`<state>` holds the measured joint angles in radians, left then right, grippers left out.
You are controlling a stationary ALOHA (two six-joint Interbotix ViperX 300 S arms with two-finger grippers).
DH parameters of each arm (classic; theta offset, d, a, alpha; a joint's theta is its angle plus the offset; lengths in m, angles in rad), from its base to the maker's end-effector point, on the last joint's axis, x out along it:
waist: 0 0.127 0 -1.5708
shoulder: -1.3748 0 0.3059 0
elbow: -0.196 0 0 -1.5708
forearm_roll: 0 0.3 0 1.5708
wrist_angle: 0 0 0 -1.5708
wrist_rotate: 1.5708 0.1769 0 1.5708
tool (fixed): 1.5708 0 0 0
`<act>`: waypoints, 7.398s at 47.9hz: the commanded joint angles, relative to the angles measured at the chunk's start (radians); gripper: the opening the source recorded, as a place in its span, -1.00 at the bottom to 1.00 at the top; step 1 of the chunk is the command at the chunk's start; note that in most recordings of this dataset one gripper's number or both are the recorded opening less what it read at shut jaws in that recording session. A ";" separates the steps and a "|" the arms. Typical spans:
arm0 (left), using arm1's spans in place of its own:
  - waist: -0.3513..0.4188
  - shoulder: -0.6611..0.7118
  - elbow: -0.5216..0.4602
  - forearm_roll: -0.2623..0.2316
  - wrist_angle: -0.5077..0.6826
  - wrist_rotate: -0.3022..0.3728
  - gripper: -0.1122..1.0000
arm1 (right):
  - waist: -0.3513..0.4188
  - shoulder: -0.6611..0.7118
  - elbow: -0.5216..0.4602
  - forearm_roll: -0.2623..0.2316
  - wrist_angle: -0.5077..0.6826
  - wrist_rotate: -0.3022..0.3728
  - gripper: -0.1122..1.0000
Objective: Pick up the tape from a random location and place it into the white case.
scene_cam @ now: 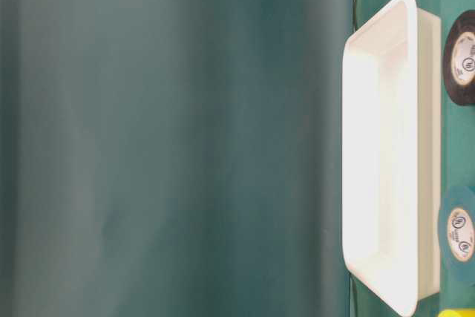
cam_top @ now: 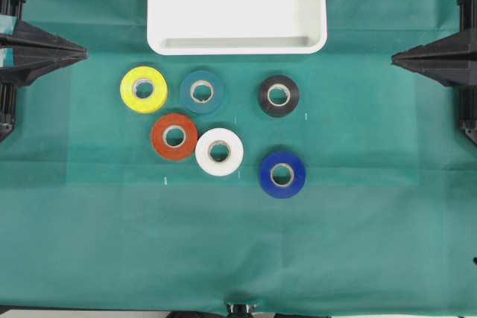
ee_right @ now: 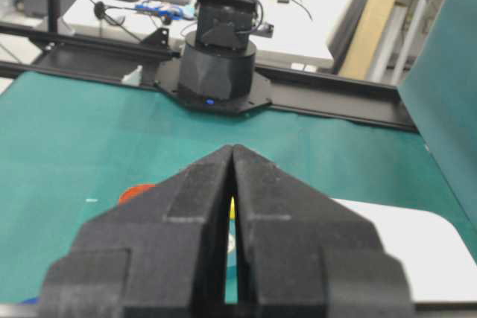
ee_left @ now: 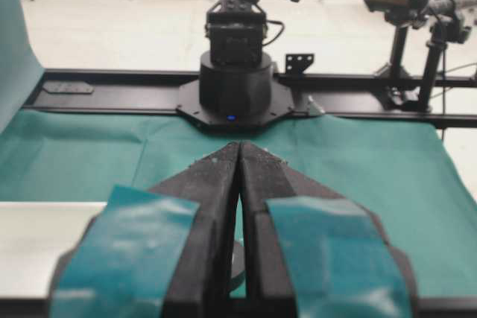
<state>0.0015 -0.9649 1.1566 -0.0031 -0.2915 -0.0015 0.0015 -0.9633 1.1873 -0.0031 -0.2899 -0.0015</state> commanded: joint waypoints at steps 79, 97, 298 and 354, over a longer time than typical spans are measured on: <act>-0.025 0.031 -0.009 -0.009 0.058 -0.018 0.99 | 0.002 0.015 -0.066 0.002 0.081 0.005 -0.80; -0.089 0.031 -0.011 -0.009 0.058 -0.018 0.98 | 0.002 0.017 -0.066 0.002 0.081 0.005 -0.80; -0.089 1.137 -1.437 0.005 1.302 -0.052 0.98 | 0.002 0.017 -0.066 -0.003 0.097 0.002 -0.80; -0.107 1.216 -1.269 0.003 1.138 -0.069 0.98 | 0.002 0.017 -0.066 -0.003 0.103 0.002 -0.80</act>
<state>-0.1012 0.2608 -0.1181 -0.0015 0.8667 -0.0644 0.0031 -0.9526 1.1490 -0.0046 -0.1856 -0.0015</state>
